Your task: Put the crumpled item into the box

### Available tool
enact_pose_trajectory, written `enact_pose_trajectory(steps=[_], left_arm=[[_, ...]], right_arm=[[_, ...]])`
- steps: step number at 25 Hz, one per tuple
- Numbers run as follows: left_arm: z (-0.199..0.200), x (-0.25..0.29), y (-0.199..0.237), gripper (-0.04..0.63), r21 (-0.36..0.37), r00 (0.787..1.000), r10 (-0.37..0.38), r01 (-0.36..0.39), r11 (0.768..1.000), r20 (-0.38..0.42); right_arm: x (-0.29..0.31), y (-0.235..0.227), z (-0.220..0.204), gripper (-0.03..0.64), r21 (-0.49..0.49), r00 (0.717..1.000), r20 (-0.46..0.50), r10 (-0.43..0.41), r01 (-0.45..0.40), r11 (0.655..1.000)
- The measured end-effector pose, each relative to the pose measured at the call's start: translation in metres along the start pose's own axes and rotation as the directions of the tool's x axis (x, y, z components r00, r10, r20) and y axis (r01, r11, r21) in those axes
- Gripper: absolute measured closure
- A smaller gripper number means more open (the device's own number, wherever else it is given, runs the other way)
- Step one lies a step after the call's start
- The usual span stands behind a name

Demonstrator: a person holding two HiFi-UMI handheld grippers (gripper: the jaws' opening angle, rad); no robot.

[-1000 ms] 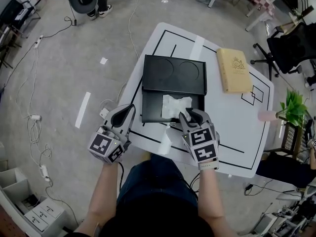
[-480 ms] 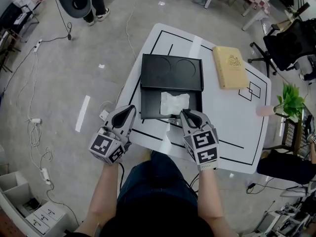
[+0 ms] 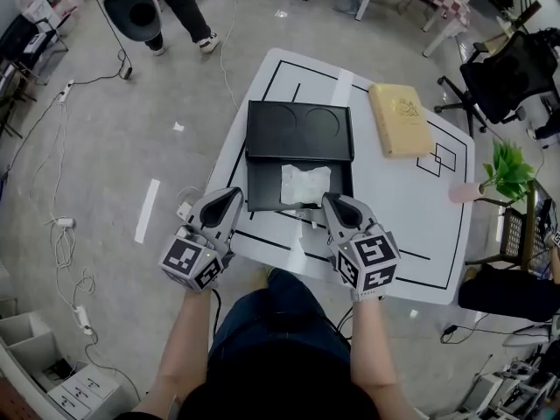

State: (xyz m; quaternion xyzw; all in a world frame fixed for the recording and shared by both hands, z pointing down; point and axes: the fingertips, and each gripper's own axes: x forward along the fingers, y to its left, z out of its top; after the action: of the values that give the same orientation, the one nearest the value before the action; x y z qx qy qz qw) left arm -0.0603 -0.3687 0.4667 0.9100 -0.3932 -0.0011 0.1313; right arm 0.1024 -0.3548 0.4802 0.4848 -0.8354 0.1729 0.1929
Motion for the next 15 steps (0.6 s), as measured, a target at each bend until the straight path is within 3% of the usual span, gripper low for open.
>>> enact_pose_trajectory(steps=[15], left_arm=[[0.023,0.007,-0.013,0.594,0.034,1.0,-0.019,0.018,0.999,0.022]], right_arm=[[-0.027,-0.002,0.041,0.611,0.078,0.978,0.205,0.043,-0.06,0.995]])
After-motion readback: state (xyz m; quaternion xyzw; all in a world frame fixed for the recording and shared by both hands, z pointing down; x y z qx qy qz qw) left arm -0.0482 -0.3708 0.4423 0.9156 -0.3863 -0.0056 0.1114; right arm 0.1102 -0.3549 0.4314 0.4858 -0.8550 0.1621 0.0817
